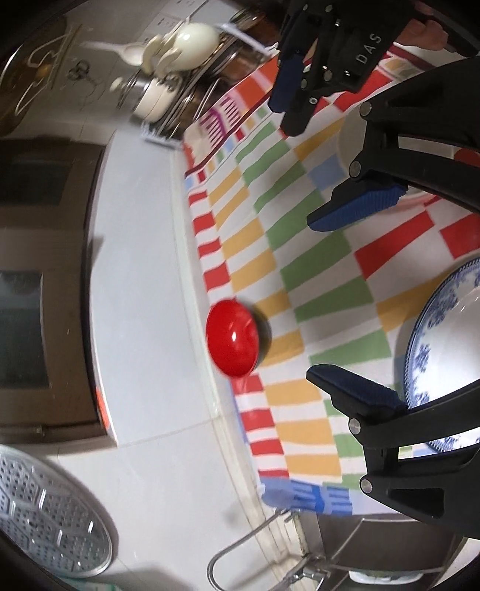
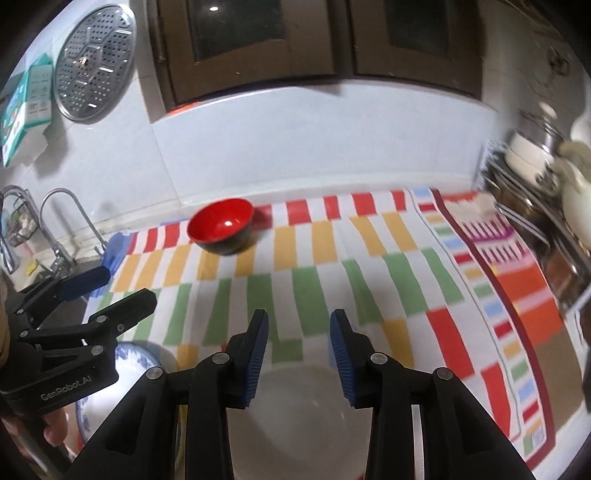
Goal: Organize plates and bowls
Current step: 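Move both tools toward the red-and-black bowl on the cloth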
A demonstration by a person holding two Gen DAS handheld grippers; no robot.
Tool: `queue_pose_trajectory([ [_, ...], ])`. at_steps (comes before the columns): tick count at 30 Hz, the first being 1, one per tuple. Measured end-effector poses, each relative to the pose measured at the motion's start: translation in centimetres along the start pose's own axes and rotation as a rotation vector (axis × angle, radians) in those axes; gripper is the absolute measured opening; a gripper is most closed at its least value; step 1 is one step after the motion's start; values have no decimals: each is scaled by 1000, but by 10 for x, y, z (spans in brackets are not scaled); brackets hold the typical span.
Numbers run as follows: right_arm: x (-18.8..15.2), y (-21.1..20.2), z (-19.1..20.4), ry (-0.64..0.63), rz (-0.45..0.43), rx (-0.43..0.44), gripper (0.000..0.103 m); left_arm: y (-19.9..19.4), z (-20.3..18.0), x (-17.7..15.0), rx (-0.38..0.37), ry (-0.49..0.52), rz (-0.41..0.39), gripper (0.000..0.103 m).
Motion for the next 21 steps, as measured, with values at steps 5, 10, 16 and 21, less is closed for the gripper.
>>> queue_pose_trajectory([
  [5,28,8,13,-44,-11,29,36,0,18,11,37,-36,-13,74],
  [10,51,20,26,-78,5,70,36,2,36,24,77,-64,-22,74],
  [16,79,34,37,-127,2,85,36,13,60,41,107,-88,-17,74],
  [21,102,51,46,-181,15,78,36,29,76,55,120,-96,-3,74],
])
Point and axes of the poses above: each gripper's, at about its wrist camera, not at the fingertips, and y roughly the way its jaws point, z to its left, x to its top, the point moved 7 cm from there along y, roughly the way its jaws point, and after that the axes turned 15 degrees about z, right-handed, at the moved point
